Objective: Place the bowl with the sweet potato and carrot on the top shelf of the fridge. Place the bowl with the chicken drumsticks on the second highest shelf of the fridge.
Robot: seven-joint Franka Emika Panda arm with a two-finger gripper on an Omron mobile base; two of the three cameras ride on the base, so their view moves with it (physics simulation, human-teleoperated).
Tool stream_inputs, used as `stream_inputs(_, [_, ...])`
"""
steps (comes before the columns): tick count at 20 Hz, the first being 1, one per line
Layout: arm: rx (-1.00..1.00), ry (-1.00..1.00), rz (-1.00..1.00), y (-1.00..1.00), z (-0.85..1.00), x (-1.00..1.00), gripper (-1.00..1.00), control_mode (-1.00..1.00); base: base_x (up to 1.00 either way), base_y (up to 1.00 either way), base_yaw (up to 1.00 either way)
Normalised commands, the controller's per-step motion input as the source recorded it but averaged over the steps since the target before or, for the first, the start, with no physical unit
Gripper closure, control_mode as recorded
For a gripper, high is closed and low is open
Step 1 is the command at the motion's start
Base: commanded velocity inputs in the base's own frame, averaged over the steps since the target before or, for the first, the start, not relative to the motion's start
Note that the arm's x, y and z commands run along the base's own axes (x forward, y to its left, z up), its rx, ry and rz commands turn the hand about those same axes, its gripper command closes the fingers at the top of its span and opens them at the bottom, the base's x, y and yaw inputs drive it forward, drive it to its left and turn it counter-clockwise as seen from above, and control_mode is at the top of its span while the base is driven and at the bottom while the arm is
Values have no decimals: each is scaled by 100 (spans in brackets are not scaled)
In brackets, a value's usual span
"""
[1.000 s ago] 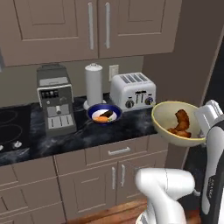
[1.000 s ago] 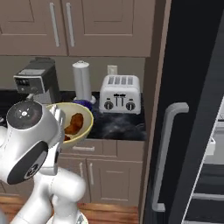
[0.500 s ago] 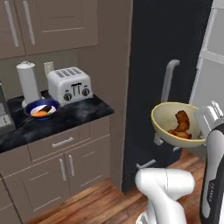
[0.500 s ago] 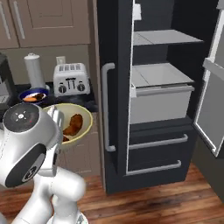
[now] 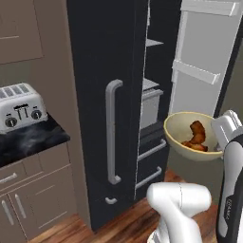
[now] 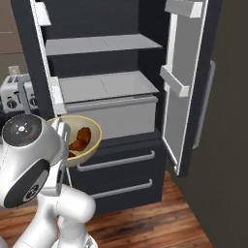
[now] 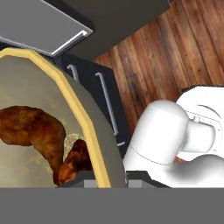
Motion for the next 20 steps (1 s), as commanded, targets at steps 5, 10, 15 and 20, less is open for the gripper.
stream_inputs(5, [0,0,0,0,0,0,100,100,28,-94,20])
stream_inputs(10, [0,0,0,0,0,0,100,100,0,-29,53])
stream_inputs(15, [0,0,0,0,0,0,100,100,0,-1,47])
stream_inputs(20, [0,0,0,0,0,0,100,100,4,-50,26])
